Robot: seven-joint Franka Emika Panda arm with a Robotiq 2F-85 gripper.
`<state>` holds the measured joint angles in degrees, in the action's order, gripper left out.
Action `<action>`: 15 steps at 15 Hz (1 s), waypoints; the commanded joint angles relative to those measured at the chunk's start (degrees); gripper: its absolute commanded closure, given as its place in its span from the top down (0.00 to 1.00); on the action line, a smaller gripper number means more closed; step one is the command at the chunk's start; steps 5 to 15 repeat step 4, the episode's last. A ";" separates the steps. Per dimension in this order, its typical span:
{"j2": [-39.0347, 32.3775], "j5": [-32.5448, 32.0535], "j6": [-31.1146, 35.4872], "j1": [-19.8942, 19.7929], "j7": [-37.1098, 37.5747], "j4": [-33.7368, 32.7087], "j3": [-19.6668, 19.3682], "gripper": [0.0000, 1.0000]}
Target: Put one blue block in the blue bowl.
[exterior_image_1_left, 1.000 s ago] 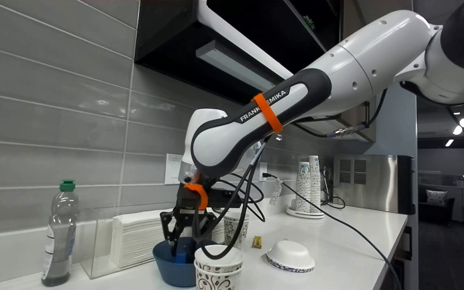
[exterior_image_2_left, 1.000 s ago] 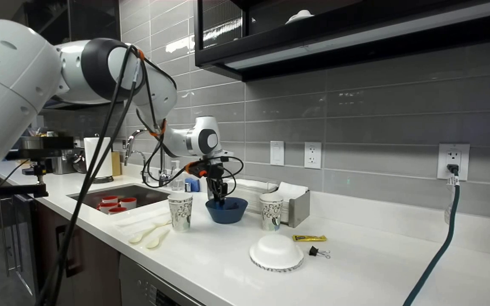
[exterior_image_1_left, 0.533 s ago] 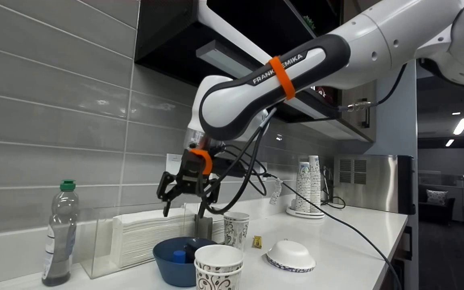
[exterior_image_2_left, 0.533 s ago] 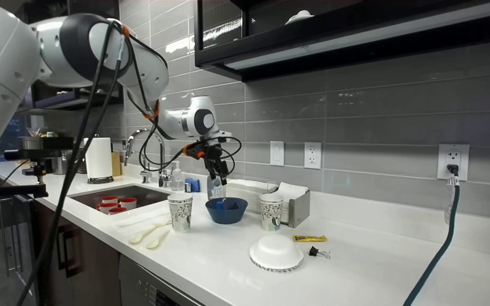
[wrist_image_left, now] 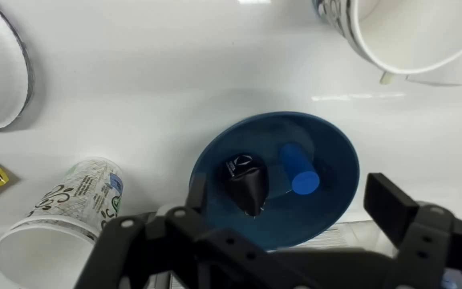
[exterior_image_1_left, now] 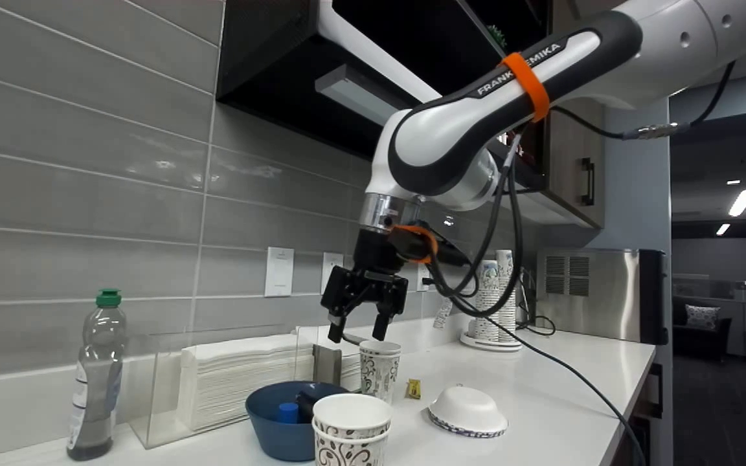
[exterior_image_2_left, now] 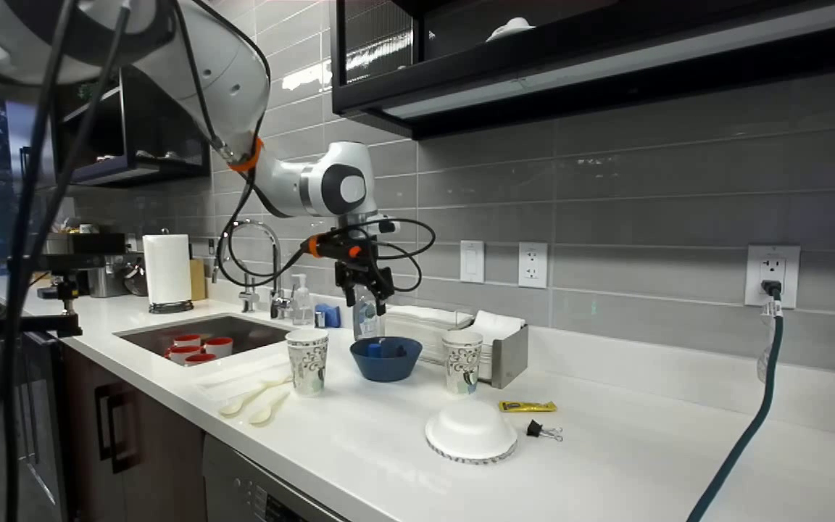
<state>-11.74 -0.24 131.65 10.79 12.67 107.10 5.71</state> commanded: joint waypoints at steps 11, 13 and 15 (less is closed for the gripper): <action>10.30 9.89 3.73 -5.28 -17.31 10.96 3.17 1.00; 10.30 9.89 3.73 -5.28 -17.31 10.96 3.17 1.00; 10.30 9.89 3.73 -5.28 -17.31 10.96 3.17 1.00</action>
